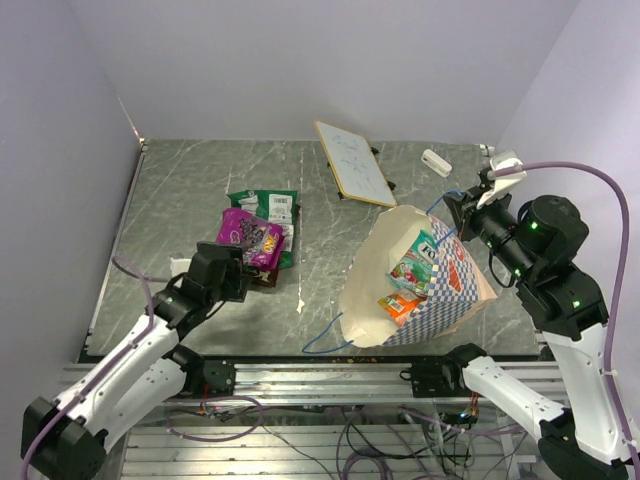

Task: Take the snacks out of the paper bag
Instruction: Place the snack at the center of the board.

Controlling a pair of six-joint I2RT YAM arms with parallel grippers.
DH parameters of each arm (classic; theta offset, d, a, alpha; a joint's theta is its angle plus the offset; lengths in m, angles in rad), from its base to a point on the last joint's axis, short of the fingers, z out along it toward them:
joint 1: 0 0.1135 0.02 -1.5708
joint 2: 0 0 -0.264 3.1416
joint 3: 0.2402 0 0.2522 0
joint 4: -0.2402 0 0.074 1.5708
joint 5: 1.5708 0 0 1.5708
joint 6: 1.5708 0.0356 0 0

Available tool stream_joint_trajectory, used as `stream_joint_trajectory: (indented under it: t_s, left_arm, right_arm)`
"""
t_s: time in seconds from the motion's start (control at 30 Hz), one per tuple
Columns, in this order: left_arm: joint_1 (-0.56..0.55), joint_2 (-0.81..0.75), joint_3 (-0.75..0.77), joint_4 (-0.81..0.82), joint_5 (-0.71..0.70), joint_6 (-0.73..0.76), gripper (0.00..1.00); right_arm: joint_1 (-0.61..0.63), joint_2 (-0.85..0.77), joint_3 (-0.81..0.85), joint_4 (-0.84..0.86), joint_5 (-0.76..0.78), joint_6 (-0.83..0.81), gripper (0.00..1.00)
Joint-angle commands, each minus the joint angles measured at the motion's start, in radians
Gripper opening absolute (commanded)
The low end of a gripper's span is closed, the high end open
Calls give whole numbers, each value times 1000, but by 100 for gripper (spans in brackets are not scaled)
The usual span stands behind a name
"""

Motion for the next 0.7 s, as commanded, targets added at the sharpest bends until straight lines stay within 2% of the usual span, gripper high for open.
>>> stream_joint_trajectory:
  t_s: [0.0, 0.13, 0.27, 0.33, 0.43, 0.53, 0.67]
  left_arm:
    - [14, -66, 152, -238, -8, 157, 100]
    - [16, -51, 283, -277, -64, 330, 100]
    - [16, -18, 393, -184, -64, 513, 100]
    - [16, 12, 421, -101, -24, 606, 99]
    - [16, 70, 422, 60, 100, 747, 99]
    - [16, 169, 431, 161, 275, 821, 97]
    - [9, 318, 453, 220, 545, 867, 90]
  right_arm:
    - [2, -2, -21, 28, -1, -5, 0]
    - [1, 8, -14, 34, -2, -9, 0]
    - [1, 8, -1, 8, -35, -60, 0]
    - [2, 1, -9, -10, -124, -120, 0]
    - [1, 22, 10, -93, -328, -224, 0]
    - [2, 80, 50, -184, -475, -219, 0]
    - [1, 89, -45, -98, -581, 25, 0]
